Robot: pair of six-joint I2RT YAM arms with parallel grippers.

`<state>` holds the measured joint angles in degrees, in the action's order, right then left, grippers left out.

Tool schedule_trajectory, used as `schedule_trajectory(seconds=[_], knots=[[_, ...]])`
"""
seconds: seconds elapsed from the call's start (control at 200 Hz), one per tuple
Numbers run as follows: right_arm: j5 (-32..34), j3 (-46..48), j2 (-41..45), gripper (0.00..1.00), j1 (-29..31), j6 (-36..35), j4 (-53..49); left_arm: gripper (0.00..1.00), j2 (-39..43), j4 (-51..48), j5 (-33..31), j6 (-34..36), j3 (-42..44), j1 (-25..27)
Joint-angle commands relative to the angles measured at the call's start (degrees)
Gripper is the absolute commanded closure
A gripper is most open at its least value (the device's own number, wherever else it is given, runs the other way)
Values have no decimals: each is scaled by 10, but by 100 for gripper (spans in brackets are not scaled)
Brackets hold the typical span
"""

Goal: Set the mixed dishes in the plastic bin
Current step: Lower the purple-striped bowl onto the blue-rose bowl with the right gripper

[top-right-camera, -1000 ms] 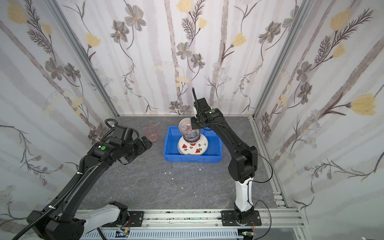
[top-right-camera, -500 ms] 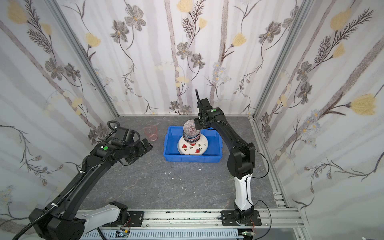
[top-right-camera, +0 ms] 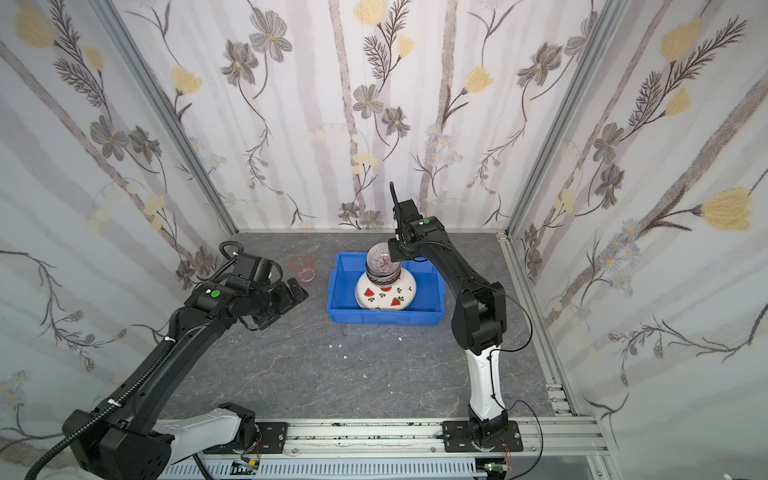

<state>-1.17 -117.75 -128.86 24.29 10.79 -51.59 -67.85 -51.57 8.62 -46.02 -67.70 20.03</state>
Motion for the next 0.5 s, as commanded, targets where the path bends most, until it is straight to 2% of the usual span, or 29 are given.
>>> schedule_trajectory(seconds=[0.0, 0.495], knots=[[-11, -1, 2, 100, 1, -7, 23, 0, 0, -4, 1, 1, -1, -1], [-19, 15, -8, 99, 3, -10, 40, 0, -16, -4, 5, -2, -4, -1]])
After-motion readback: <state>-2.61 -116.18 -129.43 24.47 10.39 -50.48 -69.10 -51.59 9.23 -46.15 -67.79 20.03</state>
